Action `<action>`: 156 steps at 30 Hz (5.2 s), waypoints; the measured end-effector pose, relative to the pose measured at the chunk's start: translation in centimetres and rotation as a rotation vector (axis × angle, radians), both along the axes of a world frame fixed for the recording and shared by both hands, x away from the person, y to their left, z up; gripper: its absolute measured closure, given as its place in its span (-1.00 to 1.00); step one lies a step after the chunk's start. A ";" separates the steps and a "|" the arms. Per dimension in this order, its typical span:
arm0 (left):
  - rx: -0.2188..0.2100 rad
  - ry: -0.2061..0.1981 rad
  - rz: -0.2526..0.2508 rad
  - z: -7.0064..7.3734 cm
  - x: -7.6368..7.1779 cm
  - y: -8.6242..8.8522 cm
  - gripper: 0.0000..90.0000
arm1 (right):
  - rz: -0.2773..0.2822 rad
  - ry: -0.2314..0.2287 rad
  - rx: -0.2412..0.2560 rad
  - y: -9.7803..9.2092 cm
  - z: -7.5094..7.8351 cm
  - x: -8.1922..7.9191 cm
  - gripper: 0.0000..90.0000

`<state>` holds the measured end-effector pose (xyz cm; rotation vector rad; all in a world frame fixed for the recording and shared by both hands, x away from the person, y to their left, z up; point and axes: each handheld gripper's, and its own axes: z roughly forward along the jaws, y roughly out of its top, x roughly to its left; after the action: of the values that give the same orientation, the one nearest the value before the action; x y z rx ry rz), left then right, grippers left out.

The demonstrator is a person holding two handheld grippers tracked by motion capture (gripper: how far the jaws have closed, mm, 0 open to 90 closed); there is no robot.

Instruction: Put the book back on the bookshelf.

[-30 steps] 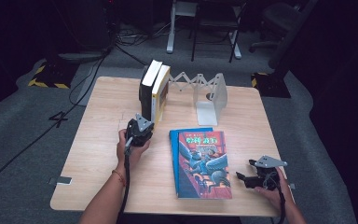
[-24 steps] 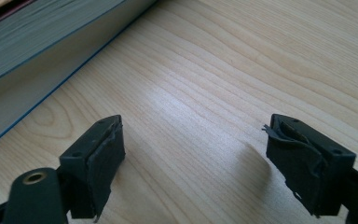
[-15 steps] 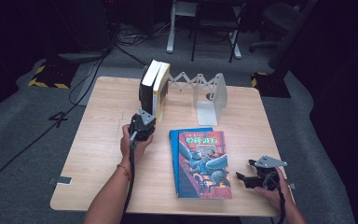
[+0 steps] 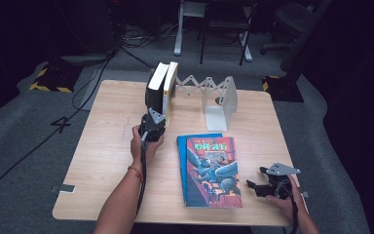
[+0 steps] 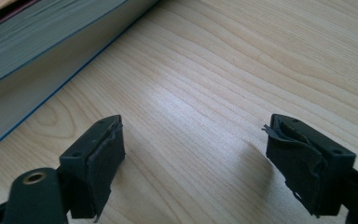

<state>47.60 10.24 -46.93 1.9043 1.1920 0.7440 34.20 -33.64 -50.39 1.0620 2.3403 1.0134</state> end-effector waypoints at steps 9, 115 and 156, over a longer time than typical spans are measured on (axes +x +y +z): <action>-0.013 0.007 0.010 -0.1 0.6 0.3 0.90 | -0.001 0.002 0.001 0.0 0.0 0.0 -0.57; 0.171 0.208 -0.660 -2.7 -18.3 0.6 -0.27 | 0.188 0.012 0.066 3.0 6.3 -3.2 -0.40; 0.087 0.239 -0.655 -3.6 -16.4 0.0 -0.66 | 0.330 0.144 -0.011 7.3 5.1 -1.1 -0.61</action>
<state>31.18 10.19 -50.48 2.3162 0.5942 0.2188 33.12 -26.32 -45.30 0.7821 2.6976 1.0649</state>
